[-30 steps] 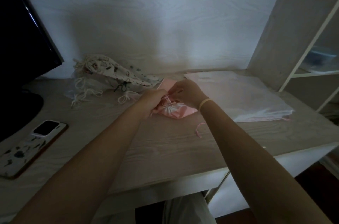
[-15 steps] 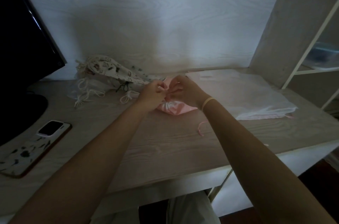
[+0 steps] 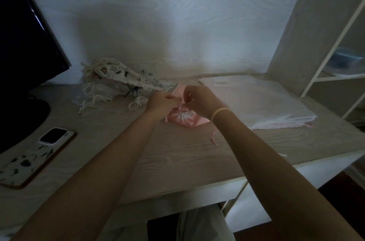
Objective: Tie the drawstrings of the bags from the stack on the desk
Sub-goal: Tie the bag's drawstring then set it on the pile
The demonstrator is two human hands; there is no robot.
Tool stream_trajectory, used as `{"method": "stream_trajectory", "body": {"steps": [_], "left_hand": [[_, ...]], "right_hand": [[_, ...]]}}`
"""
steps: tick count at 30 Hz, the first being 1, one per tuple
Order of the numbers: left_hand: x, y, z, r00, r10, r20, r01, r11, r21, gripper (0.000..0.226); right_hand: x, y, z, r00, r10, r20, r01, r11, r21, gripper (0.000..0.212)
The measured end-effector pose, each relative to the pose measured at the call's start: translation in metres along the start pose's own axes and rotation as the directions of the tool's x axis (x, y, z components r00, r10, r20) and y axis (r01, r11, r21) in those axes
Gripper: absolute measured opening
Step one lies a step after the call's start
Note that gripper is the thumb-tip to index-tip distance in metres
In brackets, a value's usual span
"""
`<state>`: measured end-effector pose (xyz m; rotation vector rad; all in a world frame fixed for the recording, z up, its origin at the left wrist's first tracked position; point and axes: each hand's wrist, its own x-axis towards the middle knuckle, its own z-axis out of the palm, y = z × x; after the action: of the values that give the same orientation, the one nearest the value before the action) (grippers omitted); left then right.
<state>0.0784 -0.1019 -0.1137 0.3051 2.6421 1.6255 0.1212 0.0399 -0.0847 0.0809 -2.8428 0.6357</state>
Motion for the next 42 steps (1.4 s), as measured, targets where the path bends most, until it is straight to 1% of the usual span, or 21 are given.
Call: {"method": "stream_trajectory", "body": {"steps": [1, 3, 6, 8, 12, 15, 17, 20, 24, 28, 31, 35, 37, 40, 42], "left_hand": [[0.000, 0.001, -0.001, 1.000, 0.000, 0.016, 0.000, 1.000, 0.013, 0.002], [0.001, 0.003, -0.002, 0.997, 0.010, 0.077, -0.013, 0.999, 0.049, 0.010], [-0.001, 0.004, -0.001, 0.986, 0.082, 0.148, -0.112, 0.972, 0.206, 0.016], [-0.002, 0.005, 0.001, 0.982, 0.139, 0.127, -0.169, 0.946, 0.275, 0.012], [-0.005, 0.007, 0.001, 0.982, 0.176, 0.069, -0.189, 0.932, 0.308, 0.016], [-0.006, 0.008, 0.001, 0.980, 0.187, 0.070, -0.200, 0.932, 0.303, 0.019], [-0.006, 0.007, 0.001, 0.980, 0.187, 0.074, -0.201, 0.927, 0.316, 0.012], [-0.004, 0.004, 0.000, 0.974, 0.208, 0.089, -0.226, 0.916, 0.332, 0.011], [-0.005, 0.003, -0.001, 0.957, 0.270, 0.108, -0.291, 0.882, 0.371, 0.014], [-0.004, -0.001, 0.001, 0.946, 0.297, 0.132, -0.325, 0.860, 0.393, 0.018], [-0.003, -0.003, 0.001, 0.947, 0.285, 0.151, -0.321, 0.871, 0.371, 0.016], [-0.002, -0.004, -0.001, 0.946, 0.290, 0.147, -0.324, 0.877, 0.355, 0.017], [-0.002, -0.004, -0.001, 0.941, 0.301, 0.154, -0.337, 0.867, 0.367, 0.016], [-0.002, -0.005, -0.001, 0.933, 0.331, 0.140, -0.359, 0.848, 0.390, 0.014], [-0.003, -0.006, 0.001, 0.932, 0.343, 0.115, -0.359, 0.846, 0.395, 0.014]], "right_hand": [[-0.001, 0.001, 0.001, 1.000, 0.004, -0.021, -0.004, 1.000, 0.006, 0.008], [-0.001, 0.004, 0.001, 0.999, 0.017, -0.044, -0.016, 0.999, 0.028, 0.006], [-0.003, 0.002, 0.000, 0.998, 0.013, -0.059, -0.011, 0.999, 0.039, 0.005], [-0.004, 0.001, 0.000, 0.997, 0.004, -0.072, -0.002, 1.000, 0.026, 0.008], [-0.002, 0.000, -0.001, 0.998, -0.014, -0.063, 0.011, 0.999, -0.052, 0.015], [0.000, -0.001, 0.001, 0.999, -0.051, -0.014, 0.048, 0.987, -0.155, 0.020], [0.002, -0.001, 0.003, 0.997, -0.068, 0.034, 0.073, 0.974, -0.216, 0.024], [0.003, 0.001, 0.002, 0.995, -0.069, 0.076, 0.085, 0.969, -0.230, 0.025], [0.000, 0.002, -0.004, 0.989, -0.054, 0.139, 0.077, 0.983, -0.165, 0.025], [0.001, 0.003, -0.003, 0.994, -0.032, 0.100, 0.042, 0.994, -0.096, 0.022], [0.001, 0.005, 0.000, 0.999, -0.007, 0.046, 0.006, 0.999, 0.032, 0.019], [0.002, 0.011, 0.003, 0.998, 0.028, 0.051, -0.038, 0.976, 0.215, 0.014], [0.005, 0.016, 0.004, 0.995, 0.038, 0.088, -0.060, 0.962, 0.267, 0.014], [0.009, 0.023, 0.005, 0.972, 0.059, 0.227, -0.133, 0.936, 0.326, 0.018], [0.008, 0.025, 0.006, 0.955, 0.069, 0.290, -0.207, 0.852, 0.481, 0.020]]}}
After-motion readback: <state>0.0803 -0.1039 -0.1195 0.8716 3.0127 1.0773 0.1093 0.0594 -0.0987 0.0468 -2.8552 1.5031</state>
